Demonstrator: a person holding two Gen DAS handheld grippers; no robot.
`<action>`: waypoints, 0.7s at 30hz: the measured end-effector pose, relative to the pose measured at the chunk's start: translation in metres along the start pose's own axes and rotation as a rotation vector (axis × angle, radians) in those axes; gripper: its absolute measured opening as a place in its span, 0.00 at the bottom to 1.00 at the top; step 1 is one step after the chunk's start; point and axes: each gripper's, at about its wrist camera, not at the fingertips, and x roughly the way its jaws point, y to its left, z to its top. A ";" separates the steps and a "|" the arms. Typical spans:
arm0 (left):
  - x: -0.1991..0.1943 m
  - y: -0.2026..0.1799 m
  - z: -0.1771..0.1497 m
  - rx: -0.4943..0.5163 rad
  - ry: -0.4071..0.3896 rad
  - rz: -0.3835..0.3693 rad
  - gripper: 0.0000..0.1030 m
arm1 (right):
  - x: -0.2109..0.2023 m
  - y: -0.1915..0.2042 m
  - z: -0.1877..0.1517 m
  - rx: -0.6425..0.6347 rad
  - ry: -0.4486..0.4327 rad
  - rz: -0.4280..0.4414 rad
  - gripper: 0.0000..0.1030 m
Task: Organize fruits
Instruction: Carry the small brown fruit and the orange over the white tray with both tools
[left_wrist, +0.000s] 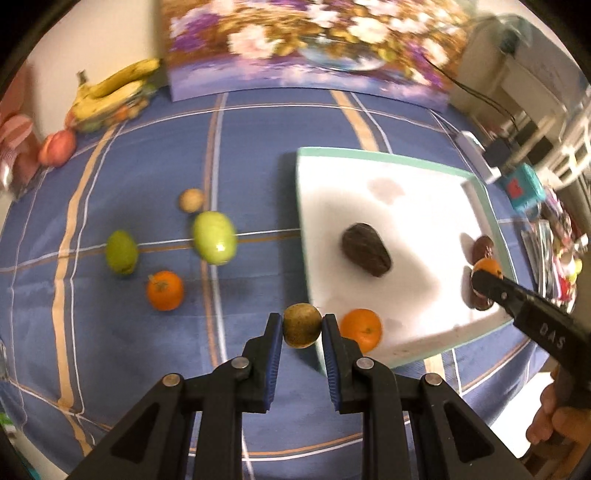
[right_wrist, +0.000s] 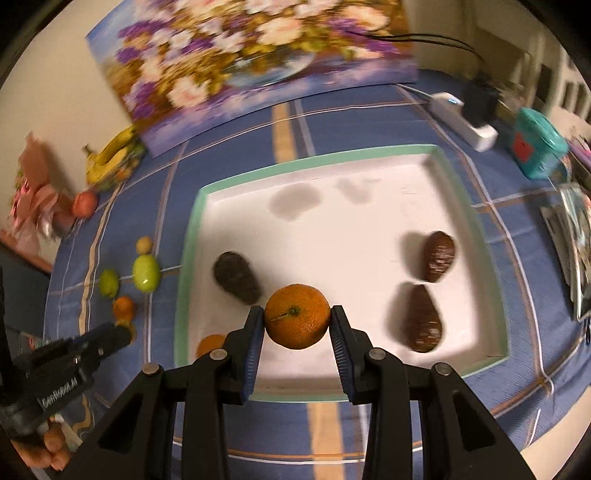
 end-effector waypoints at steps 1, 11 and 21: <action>0.001 -0.005 0.000 0.010 0.001 0.001 0.22 | -0.001 -0.006 0.000 0.009 -0.001 -0.007 0.36; 0.007 -0.032 0.001 0.056 -0.009 -0.003 0.22 | -0.005 -0.041 -0.001 0.059 0.003 -0.034 0.36; 0.014 -0.038 0.002 0.059 -0.024 0.003 0.23 | -0.007 -0.043 -0.001 0.051 0.003 -0.031 0.36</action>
